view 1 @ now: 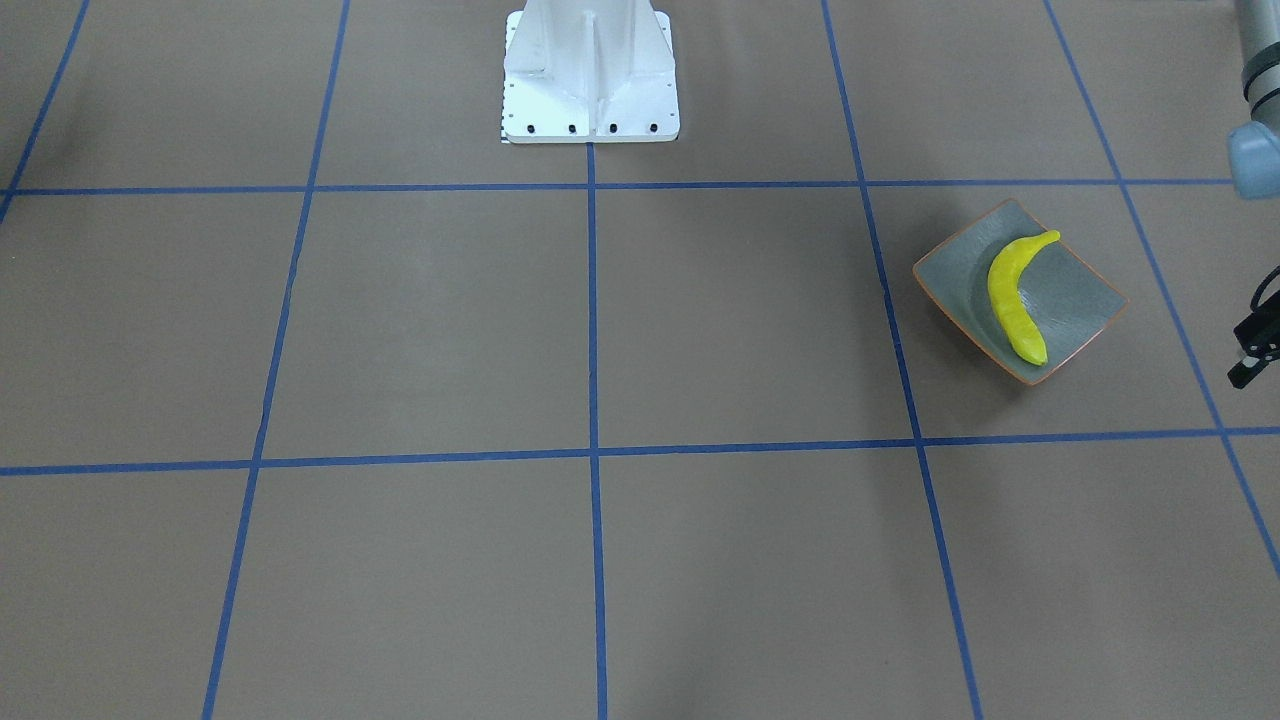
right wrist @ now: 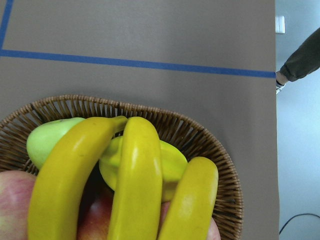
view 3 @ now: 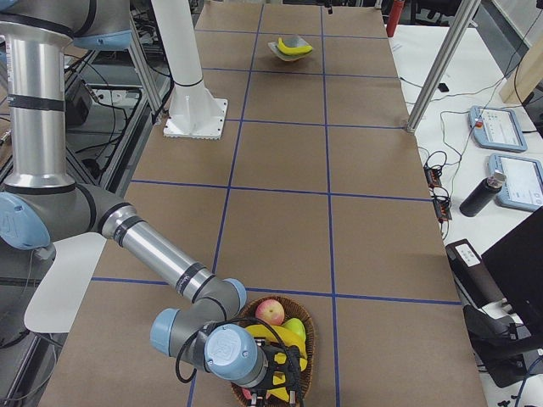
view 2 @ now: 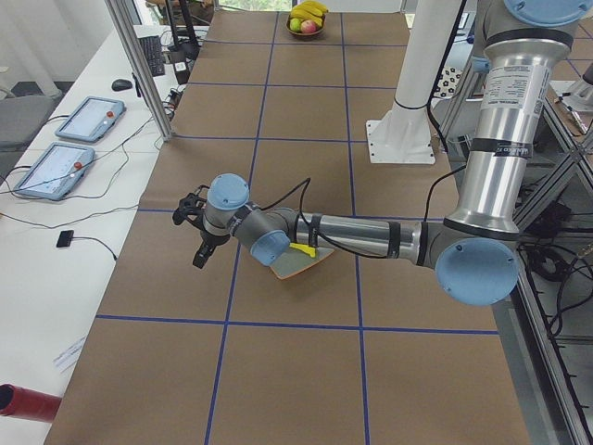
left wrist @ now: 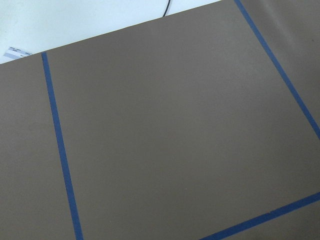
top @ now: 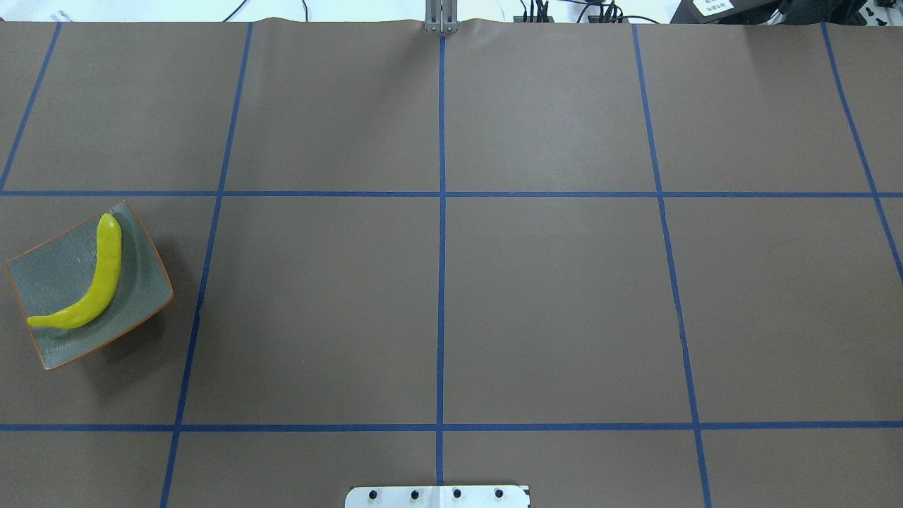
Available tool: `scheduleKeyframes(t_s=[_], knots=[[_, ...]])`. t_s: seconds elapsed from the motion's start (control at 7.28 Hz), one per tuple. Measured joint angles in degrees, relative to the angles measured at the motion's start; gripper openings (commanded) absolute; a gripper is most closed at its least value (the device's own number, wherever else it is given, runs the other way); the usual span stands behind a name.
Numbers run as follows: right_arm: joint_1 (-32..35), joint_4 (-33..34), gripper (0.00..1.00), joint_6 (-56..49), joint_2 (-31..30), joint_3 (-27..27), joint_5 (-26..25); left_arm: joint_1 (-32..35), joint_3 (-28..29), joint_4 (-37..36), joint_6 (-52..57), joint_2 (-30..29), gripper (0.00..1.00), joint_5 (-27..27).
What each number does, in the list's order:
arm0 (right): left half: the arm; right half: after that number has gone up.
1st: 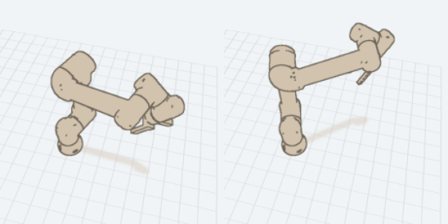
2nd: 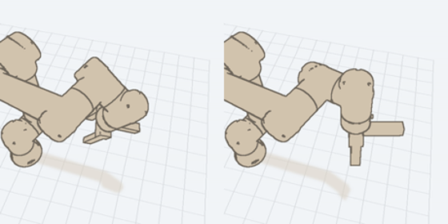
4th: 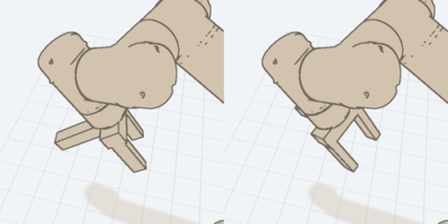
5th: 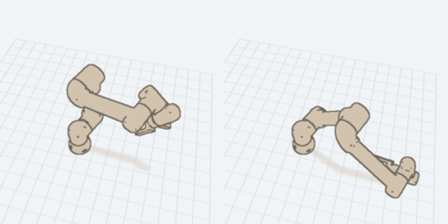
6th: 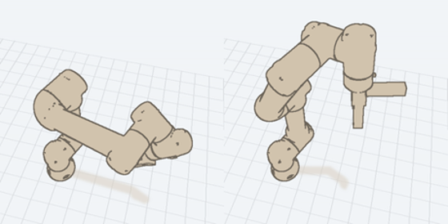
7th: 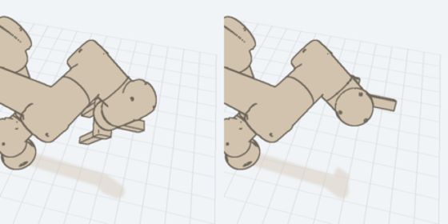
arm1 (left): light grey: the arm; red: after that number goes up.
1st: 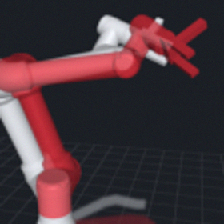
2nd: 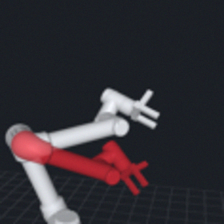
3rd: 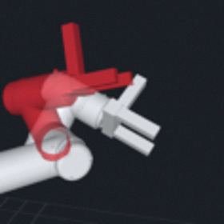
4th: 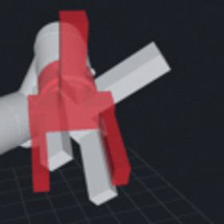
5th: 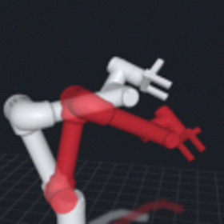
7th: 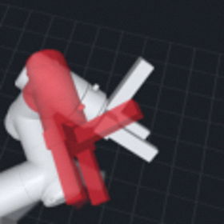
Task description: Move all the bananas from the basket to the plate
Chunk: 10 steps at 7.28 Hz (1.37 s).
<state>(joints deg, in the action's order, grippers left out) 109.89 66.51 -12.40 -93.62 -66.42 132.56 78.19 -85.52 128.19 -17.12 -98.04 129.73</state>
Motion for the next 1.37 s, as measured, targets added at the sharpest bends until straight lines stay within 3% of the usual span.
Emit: scheduleKeyframes(t_s=[0.69,1.37], knots=[[-0.64,-0.05,0.88,12.73,4.66,7.30,-0.46,0.03,-1.19,0.21,0.13,1.69,1.00,-0.08],[-3.54,-0.31,0.83,17.08,4.24,7.98,0.01,0.03,-3.05,0.20,0.00,2.23,1.00,-0.09]])
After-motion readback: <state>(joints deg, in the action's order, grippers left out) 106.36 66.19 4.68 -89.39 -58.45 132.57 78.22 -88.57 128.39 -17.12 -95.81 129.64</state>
